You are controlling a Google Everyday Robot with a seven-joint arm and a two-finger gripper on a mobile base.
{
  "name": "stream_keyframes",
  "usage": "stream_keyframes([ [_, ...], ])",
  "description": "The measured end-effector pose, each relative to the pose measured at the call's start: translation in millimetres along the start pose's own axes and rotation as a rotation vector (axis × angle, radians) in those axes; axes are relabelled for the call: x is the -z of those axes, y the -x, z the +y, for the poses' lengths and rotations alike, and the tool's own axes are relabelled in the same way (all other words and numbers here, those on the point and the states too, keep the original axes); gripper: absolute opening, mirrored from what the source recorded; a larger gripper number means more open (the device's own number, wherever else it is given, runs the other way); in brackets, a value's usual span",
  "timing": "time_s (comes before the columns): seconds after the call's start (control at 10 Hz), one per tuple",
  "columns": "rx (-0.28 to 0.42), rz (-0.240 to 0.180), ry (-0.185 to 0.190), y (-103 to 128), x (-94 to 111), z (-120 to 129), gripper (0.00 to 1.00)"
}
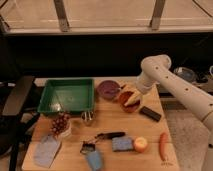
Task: Place banana in table surface
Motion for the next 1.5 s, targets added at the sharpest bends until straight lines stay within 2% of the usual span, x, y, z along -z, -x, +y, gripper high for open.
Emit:
stream_keyframes([
  [0.3, 0.022, 0.024, 0.008, -8.2, -12.5, -6.4, 0.71],
  [0.4, 0.026, 0.054, 0.011, -16.5, -14.5, -6.5, 0.69],
  [0.5, 0.021, 0.082, 0.014, -26.6, -16.5, -5.1, 0.61],
  [0.8, 0.011, 0.131, 0.027, -47.1, -22.1, 5.7, 0.33],
  [1.0, 0.008, 0.133, 0.029, -48.2, -24.4, 12.8, 0.12],
  [1.2, 0.014, 0.133, 0.014, -45.8, -12.1, 19.5, 0.00],
  [1.3, 0.033, 0.136, 0.001, -40.5, 0.3, 19.5, 0.00],
  [1.5, 0.076, 0.142, -0.043, -27.6, 38.1, 19.2, 0.00],
])
